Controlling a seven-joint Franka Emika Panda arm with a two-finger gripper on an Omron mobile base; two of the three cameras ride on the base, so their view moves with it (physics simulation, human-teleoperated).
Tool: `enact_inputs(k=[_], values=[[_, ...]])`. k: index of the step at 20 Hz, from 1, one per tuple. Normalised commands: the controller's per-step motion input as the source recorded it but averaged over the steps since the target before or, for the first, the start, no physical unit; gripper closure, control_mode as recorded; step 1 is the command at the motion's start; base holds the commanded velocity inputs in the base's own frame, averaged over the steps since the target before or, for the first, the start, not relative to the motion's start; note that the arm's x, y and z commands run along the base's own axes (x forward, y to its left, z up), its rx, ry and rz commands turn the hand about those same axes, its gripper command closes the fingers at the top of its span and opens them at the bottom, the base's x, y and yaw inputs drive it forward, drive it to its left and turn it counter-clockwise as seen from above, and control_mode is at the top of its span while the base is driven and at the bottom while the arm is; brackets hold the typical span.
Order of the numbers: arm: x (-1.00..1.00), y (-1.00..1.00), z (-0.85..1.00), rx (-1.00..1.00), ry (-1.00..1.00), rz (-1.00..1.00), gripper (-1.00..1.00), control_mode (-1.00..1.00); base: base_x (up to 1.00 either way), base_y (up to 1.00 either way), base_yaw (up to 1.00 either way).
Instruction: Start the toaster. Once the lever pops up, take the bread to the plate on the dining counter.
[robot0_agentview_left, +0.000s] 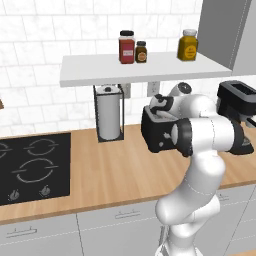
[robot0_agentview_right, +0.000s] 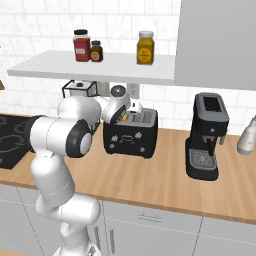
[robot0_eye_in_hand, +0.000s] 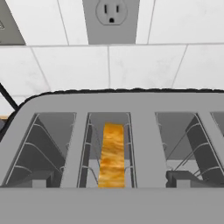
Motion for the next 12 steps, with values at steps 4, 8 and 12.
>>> enact_inputs(k=[4,8,12], values=[[0.00,0.01,-0.02,0.00,0.00,0.00,1.00,-1.00,0.00,0.00,0.00],[0.00,0.07,-0.04,0.00,0.00,0.00,1.00,-1.00,0.00,0.00,0.00],[0.00,0.02,-0.01,0.00,0.00,0.00,1.00,-1.00,0.00,0.00,0.00]])
